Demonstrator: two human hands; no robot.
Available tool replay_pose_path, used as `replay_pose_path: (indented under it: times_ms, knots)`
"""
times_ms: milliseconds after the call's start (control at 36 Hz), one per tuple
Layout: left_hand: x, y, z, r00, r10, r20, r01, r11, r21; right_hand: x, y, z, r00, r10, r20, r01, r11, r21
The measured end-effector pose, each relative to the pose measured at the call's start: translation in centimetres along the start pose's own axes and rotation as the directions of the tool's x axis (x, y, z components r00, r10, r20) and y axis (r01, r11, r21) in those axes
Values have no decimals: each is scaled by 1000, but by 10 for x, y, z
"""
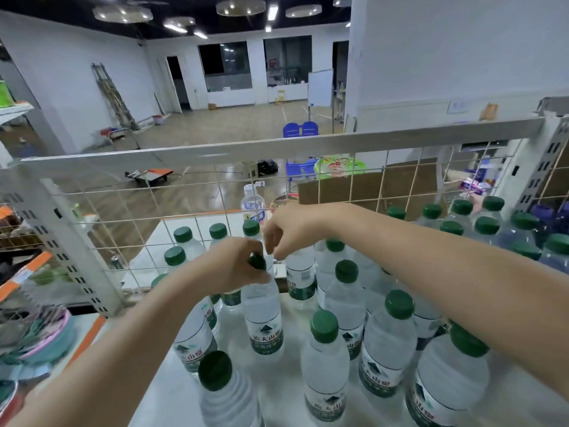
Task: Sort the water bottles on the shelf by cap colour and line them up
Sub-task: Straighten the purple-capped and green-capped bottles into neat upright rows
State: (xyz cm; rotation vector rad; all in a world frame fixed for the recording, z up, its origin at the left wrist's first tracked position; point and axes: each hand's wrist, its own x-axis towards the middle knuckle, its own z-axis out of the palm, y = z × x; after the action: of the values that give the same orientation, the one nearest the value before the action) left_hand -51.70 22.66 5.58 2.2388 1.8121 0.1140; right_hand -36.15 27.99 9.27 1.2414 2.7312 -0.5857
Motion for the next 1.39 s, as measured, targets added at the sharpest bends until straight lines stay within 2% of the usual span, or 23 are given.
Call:
replay_pose_path:
  times_ms: [139, 306, 444, 556, 694, 861, 972, 1111, 1389]
  knots:
    - [15, 13, -2, 998, 44, -41, -44, 999, -4, -2, 12, 2, 993, 54, 102, -56, 998, 13]
    - [33, 34, 1, 996, 69, -60, -70, 998, -4, -13, 27, -1, 991, 126, 41, -125, 992, -21]
    - [46, 38, 9, 994, 65, -87, -73, 993, -93, -41, 30, -13, 992, 124, 3, -124, 991, 57]
    - [51, 44, 13, 994, 60, -93, -69, 994, -88, -59, 16, -14, 988, 88, 124, -102, 989, 109]
    - [53, 45, 20, 991, 26, -132, -38, 996, -87, -76, -9, 3, 956, 87, 280, -102, 994, 41]
    - [51, 49, 13, 999, 14, -39, -17, 997, -80, -85, -21, 25, 920, 148, 363, -129, 989, -77]
    - [47, 44, 10, 999, 33, -21, -35, 991, -126, -87, -20, 33, 941, 112, 319, -98, 993, -58]
    - [32, 28, 4, 994, -11, -107, -7, 987, -163, -87, -12, 29, 977, 63, 204, -53, 997, -54]
    - [-17, -17, -16, 949, -92, -302, 45, 987, -157, -68, -3, 21, 994, 94, 60, -91, 994, -62]
